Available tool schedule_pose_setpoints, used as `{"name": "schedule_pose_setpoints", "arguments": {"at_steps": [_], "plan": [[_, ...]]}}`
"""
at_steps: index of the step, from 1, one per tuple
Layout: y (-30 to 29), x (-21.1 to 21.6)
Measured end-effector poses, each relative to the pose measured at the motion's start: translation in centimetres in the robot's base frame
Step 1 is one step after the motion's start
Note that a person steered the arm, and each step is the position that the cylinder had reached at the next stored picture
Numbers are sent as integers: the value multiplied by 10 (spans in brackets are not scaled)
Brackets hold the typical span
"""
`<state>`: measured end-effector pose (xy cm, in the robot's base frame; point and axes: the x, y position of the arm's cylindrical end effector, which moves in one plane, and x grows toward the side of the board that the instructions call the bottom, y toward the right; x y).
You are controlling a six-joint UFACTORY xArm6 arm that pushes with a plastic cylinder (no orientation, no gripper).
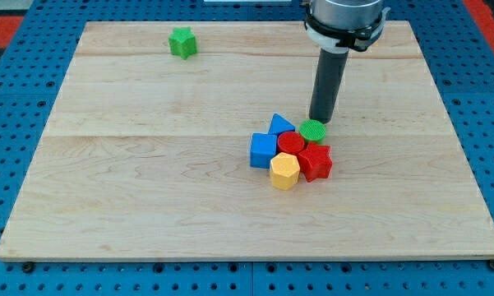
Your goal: Push the red star into the group of blocks
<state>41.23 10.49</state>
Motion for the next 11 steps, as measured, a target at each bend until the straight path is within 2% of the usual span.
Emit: {"name": "schedule_pose_setpoints", "arguments": {"at_steps": [1, 2, 3, 4, 5, 7, 10, 11], "plan": [[28, -2], [90, 4], [91, 66], [48, 115], [-1, 105], [2, 47], [-22, 1], [-52, -4]]}}
